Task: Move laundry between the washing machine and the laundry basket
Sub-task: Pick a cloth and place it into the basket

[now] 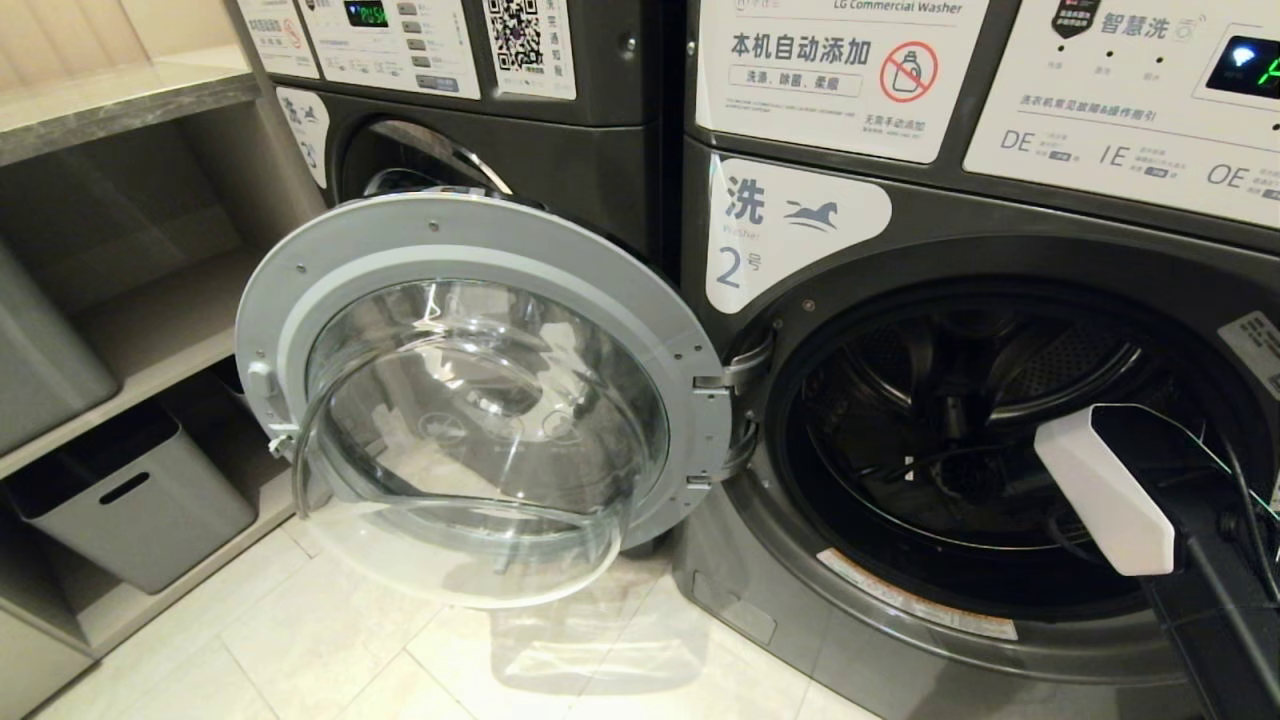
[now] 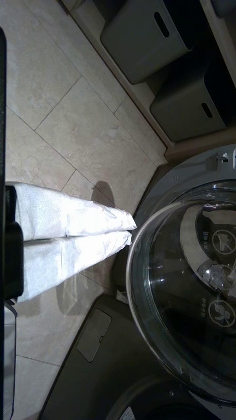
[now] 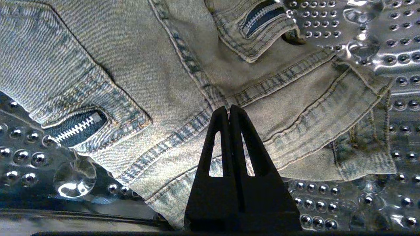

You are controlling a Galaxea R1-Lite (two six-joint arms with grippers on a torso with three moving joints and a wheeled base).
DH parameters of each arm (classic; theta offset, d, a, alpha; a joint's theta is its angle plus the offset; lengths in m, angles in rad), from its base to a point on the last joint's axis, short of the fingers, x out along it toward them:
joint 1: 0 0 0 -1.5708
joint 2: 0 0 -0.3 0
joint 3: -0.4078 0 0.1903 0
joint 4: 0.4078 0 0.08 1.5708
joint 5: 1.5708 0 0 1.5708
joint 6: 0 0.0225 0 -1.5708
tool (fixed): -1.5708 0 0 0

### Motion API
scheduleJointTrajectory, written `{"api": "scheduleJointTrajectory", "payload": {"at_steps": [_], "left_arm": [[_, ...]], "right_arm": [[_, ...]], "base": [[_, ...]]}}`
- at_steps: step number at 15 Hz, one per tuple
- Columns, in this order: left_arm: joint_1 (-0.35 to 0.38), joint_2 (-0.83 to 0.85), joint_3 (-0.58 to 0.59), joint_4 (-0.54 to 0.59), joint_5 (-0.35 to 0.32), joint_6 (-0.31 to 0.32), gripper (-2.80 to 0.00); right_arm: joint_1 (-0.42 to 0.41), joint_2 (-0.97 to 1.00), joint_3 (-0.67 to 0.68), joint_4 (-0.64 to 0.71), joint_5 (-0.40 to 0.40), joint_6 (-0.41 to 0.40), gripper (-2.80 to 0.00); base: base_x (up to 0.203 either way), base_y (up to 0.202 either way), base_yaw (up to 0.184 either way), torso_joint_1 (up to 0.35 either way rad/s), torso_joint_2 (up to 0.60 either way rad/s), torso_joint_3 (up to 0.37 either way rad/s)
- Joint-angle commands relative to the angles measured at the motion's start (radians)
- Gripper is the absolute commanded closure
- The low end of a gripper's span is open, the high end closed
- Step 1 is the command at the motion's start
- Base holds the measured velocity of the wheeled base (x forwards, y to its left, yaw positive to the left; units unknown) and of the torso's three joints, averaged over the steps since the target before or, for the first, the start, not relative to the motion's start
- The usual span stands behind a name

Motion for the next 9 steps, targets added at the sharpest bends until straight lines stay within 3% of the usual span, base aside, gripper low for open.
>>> {"api": "scheduleJointTrajectory", "payload": {"at_steps": [1, 9], "left_arm": [[0.000, 0.000, 0.000, -0.001, 0.001, 0.000, 0.00], [0.000, 0.000, 0.000, -0.001, 0.001, 0.002, 0.00]], "right_arm": [[0.000, 0.005, 0.000, -0.002, -0.002, 0.001, 0.00], [0.002, -0.003, 0.000, -0.005, -0.002, -0.012, 0.00]], "base": [[0.000, 0.000, 0.000, 0.000, 0.00, 0.000], [0.000, 0.000, 0.000, 0.000, 0.00, -0.026]]}}
